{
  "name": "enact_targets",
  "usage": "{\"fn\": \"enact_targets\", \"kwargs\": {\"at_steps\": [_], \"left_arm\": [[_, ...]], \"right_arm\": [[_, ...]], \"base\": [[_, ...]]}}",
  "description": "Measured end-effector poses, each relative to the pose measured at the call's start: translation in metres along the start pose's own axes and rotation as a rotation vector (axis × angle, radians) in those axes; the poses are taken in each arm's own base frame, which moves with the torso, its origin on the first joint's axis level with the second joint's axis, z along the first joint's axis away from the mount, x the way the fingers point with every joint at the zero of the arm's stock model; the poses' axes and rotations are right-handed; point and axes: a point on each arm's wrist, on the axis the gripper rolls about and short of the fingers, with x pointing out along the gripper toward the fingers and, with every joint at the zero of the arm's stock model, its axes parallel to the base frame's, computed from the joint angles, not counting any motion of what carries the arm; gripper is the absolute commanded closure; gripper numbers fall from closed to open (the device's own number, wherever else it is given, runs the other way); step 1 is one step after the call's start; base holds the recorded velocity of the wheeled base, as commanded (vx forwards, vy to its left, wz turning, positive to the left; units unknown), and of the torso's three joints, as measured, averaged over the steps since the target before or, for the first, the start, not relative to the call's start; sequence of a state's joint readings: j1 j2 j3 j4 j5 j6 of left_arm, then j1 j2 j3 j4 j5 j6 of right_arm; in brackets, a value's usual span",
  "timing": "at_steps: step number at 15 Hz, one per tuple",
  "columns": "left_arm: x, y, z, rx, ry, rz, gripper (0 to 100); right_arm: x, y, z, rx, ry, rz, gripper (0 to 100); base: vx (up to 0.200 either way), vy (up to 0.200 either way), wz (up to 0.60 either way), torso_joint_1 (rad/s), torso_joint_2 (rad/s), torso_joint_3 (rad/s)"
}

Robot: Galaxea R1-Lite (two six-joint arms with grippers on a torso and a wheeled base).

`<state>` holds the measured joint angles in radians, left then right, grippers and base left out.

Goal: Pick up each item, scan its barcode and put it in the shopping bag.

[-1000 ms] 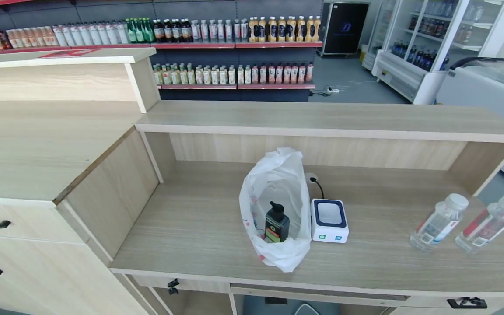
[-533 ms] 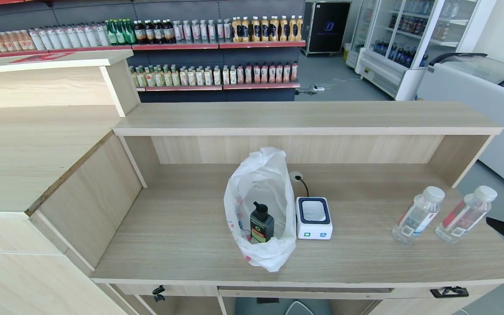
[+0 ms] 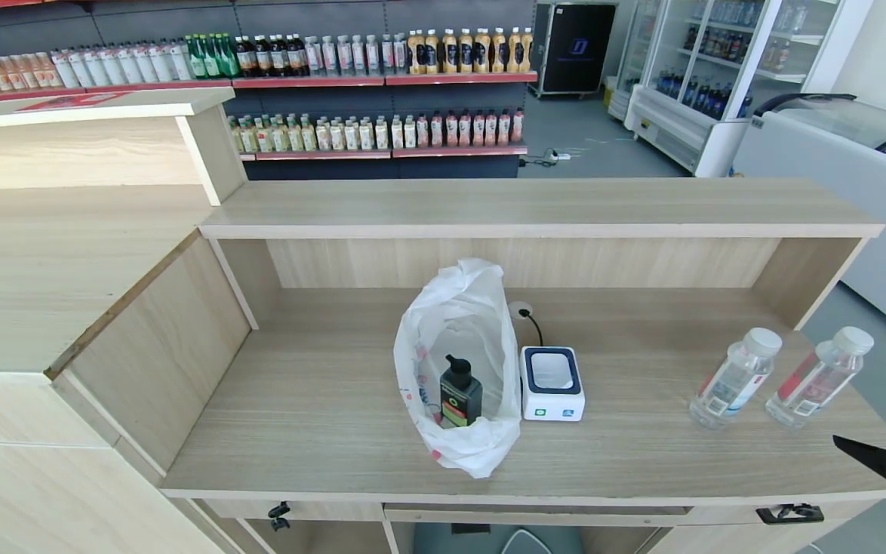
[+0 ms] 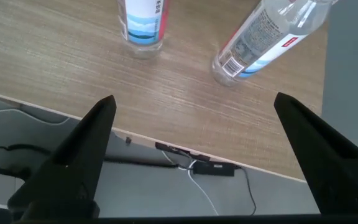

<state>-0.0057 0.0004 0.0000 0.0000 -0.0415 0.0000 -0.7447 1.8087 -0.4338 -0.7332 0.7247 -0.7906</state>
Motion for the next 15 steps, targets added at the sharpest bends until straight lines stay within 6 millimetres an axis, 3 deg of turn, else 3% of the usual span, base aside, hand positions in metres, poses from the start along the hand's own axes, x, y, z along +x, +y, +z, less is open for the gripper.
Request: {"fn": "enact_targets", "kwargs": {"at_steps": [5, 9, 15], "left_arm": [[0.000, 0.000, 0.000, 0.000, 0.000, 0.000, 0], [0.000, 0.000, 0.000, 0.000, 0.000, 0.000, 0], [0.000, 0.000, 0.000, 0.000, 0.000, 0.000, 0]], "right_arm": [[0.011, -0.010, -0.006, -0.024, -0.049, -0.001, 0], [0.029, -0.017, 0.003, -0.010, -0.079, 0.021, 0], [0.054, -0.007, 0.009, -0.019, -0.094, 0.100, 0]], "base": [[0.000, 0.000, 0.00, 0.000, 0.00, 0.000], [0.000, 0.000, 0.00, 0.000, 0.00, 0.000], [0.000, 0.000, 0.00, 0.000, 0.00, 0.000]]}}
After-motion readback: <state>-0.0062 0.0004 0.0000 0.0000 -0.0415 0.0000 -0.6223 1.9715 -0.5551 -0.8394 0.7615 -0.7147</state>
